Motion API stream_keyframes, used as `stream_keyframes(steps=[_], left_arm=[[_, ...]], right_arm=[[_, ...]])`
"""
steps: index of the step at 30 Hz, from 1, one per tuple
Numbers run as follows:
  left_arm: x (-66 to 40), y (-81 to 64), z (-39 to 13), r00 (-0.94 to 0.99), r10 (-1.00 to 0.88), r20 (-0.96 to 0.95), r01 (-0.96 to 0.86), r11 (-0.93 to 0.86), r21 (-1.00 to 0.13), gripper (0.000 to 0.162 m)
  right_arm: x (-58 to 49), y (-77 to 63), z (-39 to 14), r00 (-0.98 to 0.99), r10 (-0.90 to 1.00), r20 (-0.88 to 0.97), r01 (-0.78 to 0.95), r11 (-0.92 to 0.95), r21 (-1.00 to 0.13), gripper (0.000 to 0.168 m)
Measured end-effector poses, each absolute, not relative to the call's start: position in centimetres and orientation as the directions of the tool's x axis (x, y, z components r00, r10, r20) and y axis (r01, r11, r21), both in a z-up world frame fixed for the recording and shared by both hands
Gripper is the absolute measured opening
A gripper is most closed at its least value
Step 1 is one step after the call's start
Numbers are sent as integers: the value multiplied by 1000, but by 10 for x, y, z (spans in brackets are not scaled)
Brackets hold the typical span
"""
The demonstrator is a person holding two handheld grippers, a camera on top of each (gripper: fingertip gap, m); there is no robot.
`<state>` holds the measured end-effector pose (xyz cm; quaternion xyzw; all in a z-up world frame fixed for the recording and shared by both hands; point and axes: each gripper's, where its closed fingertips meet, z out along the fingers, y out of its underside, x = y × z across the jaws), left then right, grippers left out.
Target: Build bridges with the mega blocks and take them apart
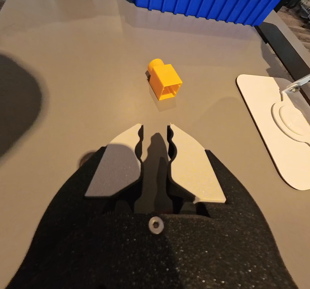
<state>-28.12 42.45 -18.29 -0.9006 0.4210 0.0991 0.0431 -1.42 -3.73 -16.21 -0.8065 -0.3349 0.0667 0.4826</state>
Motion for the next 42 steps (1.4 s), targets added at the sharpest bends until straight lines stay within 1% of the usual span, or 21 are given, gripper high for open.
stream_keyframes(steps=[3,4,5,7,9,10,11,13,16,19,21,22,23,26,28,31,32,35,37,39,42], left_arm=[[-277,423,-182,635,-749,-190,-765,-644,-19,44],[-270,417,-178,633,-760,-146,-772,-635,-42,44],[-259,412,-168,626,-771,-117,-780,-619,-90,43],[-218,392,-129,556,-830,-46,-806,-524,-276,42],[-165,344,-77,396,-918,30,-804,-363,-470,42],[-141,312,-55,284,-958,49,-801,-265,-537,42],[-120,278,-40,174,-983,56,-800,-174,-574,41],[-92,217,-38,1,-999,33,-833,-20,-552,41],[-68,153,-85,-193,-981,-15,-896,183,-405,42],[-60,114,-142,-313,-950,13,-918,299,-260,41],[-59,111,-165,-353,-935,-27,-919,352,-176,42],[-60,105,-172,-368,-930,-5,-918,364,-156,42],[-61,99,-178,-375,-927,25,-918,367,-147,42],[-66,98,-188,-366,-930,30,-926,361,-114,42],[-69,99,-184,-346,-937,43,-932,338,-132,53],[-64,104,-153,-306,-949,74,-920,275,-280,71],[-63,112,-135,-286,-955,80,-907,242,-345,73],[-66,171,-71,-152,-987,52,-836,100,-540,68],[-78,245,-39,18,-1000,-25,-776,2,-631,62],[-97,331,-33,206,-974,-98,-745,-91,-661,60],[-104,408,-63,339,-940,45,-690,-281,-667,52]], right_arm=[[-14,-37,-162,767,604,218,477,-309,-823,27],[-14,-38,-162,767,604,217,476,-308,-824,27],[-14,-38,-162,767,604,217,475,-307,-825,27],[-14,-38,-161,767,604,216,472,-303,-828,27],[-14,-38,-161,767,605,213,469,-303,-830,27],[-14,-38,-161,768,605,210,467,-304,-830,27],[-14,-38,-161,768,606,208,466,-306,-830,27],[-14,-37,-161,769,605,207,465,-307,-830,27],[-14,-37,-161,769,604,211,469,-308,-828,27],[-14,-38,-162,767,602,222,478,-305,-824,27],[-15,-38,-162,764,603,231,486,-301,-820,27],[-15,-38,-162,762,604,235,490,-299,-819,27],[-16,-39,-162,759,605,239,494,-297,-817,27],[-17,-40,-163,753,610,248,503,-291,-814,27],[-17,-40,-162,751,611,250,504,-287,-815,27],[-17,-40,-162,752,610,248,501,-285,-817,27],[-17,-40,-162,753,610,247,500,-285,-818,27],[-17,-40,-162,752,611,249,501,-284,-817,27],[-17,-40,-162,751,612,248,502,-286,-816,27],[-17,-39,-163,752,613,242,500,-290,-816,27],[-17,-38,-163,755,616,227,492,-301,-817,27]])
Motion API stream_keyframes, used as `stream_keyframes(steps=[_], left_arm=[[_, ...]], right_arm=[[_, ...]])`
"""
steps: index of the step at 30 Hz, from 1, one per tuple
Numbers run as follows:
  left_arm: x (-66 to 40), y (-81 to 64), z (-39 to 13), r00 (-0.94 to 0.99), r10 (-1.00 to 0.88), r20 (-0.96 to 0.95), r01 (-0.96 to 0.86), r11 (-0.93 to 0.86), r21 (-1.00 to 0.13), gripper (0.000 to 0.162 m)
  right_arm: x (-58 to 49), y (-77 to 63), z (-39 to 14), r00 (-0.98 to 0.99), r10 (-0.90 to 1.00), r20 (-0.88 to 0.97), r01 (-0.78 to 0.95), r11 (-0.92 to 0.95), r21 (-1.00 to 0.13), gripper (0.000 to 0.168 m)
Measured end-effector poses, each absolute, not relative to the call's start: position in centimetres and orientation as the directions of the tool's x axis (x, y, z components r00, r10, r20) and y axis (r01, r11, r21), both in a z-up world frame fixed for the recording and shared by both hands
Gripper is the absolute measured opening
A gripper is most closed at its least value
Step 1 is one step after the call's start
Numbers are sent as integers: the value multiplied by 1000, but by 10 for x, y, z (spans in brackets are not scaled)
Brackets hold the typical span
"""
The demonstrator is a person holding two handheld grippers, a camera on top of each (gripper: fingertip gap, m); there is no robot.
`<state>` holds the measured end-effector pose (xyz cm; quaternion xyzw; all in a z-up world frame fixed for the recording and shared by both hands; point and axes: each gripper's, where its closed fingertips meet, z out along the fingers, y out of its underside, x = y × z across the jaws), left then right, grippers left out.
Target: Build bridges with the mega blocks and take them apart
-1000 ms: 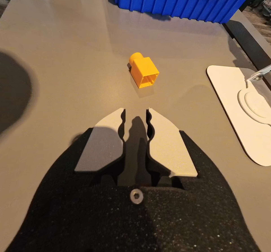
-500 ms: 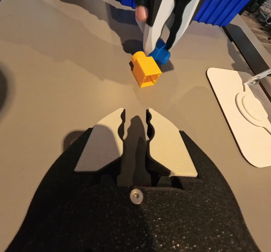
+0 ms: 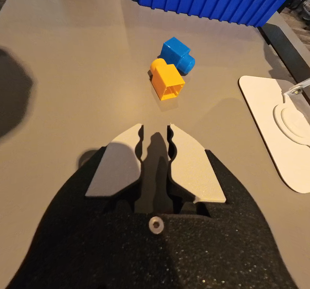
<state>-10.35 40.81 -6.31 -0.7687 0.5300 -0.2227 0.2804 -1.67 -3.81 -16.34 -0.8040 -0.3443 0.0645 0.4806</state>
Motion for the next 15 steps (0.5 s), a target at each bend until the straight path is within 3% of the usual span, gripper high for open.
stream_keyframes(steps=[3,7,15], left_arm=[[-95,455,-98,299,-948,-106,-746,-163,-646,45],[-85,478,-133,-42,-913,-405,-872,231,-431,45],[-75,514,-157,-247,-866,-435,-894,377,-243,42]], right_arm=[[-16,-37,-163,759,620,198,472,-315,-823,27],[-15,-38,-160,765,628,143,424,-323,-846,25],[-18,-39,-162,744,663,80,403,-350,-846,21]])
